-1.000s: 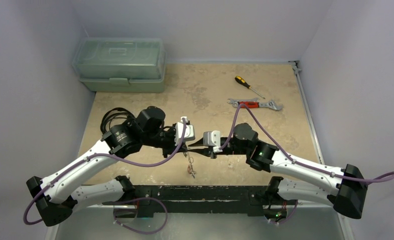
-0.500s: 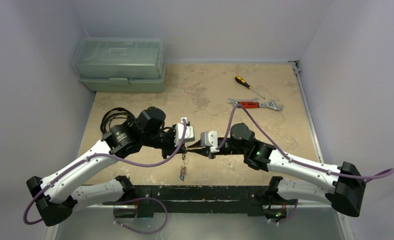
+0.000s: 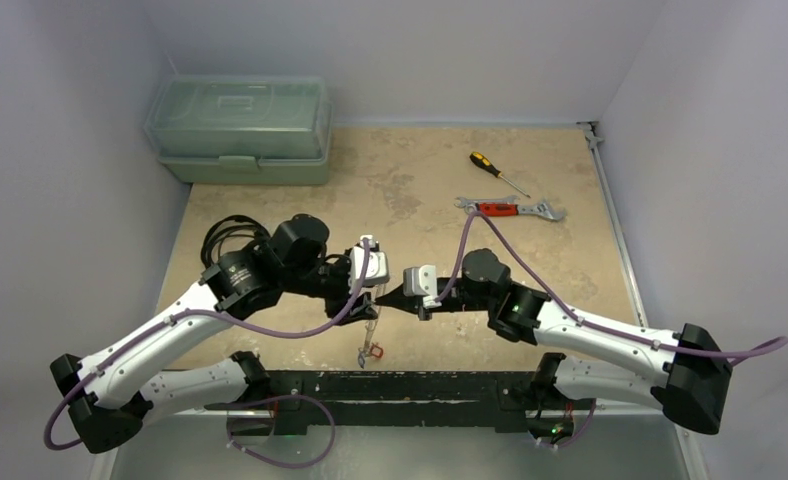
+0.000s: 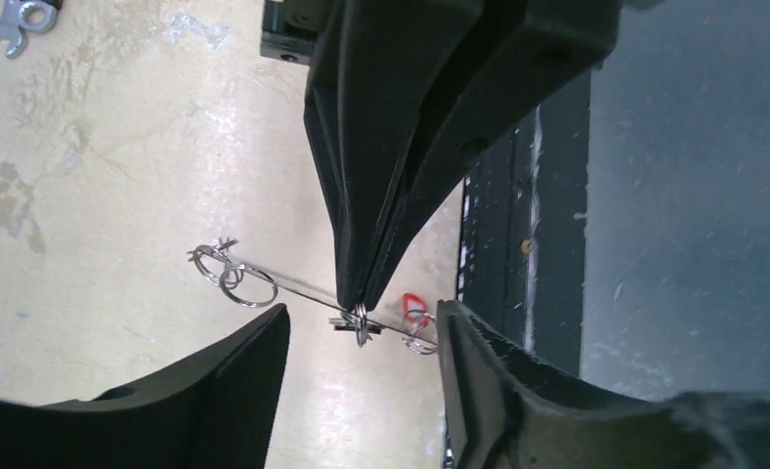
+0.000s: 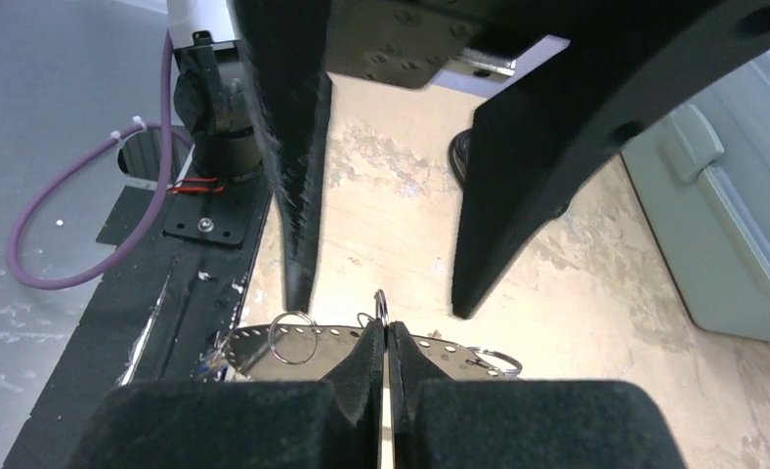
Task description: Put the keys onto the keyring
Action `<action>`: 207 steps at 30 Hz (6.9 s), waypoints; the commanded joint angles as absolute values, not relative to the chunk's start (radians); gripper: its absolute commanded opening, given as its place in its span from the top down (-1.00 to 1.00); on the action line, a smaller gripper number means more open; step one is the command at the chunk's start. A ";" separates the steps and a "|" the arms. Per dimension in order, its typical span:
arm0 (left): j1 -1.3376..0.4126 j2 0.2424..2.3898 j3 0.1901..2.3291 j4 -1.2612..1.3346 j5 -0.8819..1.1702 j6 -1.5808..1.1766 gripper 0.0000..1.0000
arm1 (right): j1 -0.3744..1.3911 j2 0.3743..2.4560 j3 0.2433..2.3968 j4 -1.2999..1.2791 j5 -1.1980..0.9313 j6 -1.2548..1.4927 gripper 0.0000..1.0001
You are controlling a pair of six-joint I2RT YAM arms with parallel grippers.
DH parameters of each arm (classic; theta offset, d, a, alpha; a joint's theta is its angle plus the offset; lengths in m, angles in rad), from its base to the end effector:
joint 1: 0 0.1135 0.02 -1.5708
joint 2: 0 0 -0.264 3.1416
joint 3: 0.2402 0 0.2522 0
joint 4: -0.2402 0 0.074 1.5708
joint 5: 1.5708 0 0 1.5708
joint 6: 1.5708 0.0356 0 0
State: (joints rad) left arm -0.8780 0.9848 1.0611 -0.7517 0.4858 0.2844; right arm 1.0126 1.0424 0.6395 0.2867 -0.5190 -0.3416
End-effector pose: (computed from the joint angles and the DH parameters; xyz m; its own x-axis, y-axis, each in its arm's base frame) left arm 0.1124 -0.1614 0.3460 -0.1270 0.5415 -0.8310 0.9885 0.1380 -0.0612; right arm 0.1121 0.2129 0.2885 0.2763 -0.1067 -0.9551 -0.9604 0.0067 -0.2785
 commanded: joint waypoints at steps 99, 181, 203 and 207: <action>-0.853 0.700 0.668 -0.135 0.659 0.281 1.00 | 1.012 0.891 0.451 0.740 -0.500 -0.200 1.00; -0.811 0.508 0.630 -0.175 -0.427 0.303 -0.97 | 1.012 1.339 0.761 0.960 0.078 -0.007 1.00; -0.805 0.513 0.632 -0.184 -0.389 0.301 -0.97 | 0.980 1.487 0.302 1.276 0.425 0.329 1.00; -0.806 0.520 0.632 -0.184 -0.385 0.301 -0.97 | 0.980 1.489 0.277 1.287 0.435 0.349 1.00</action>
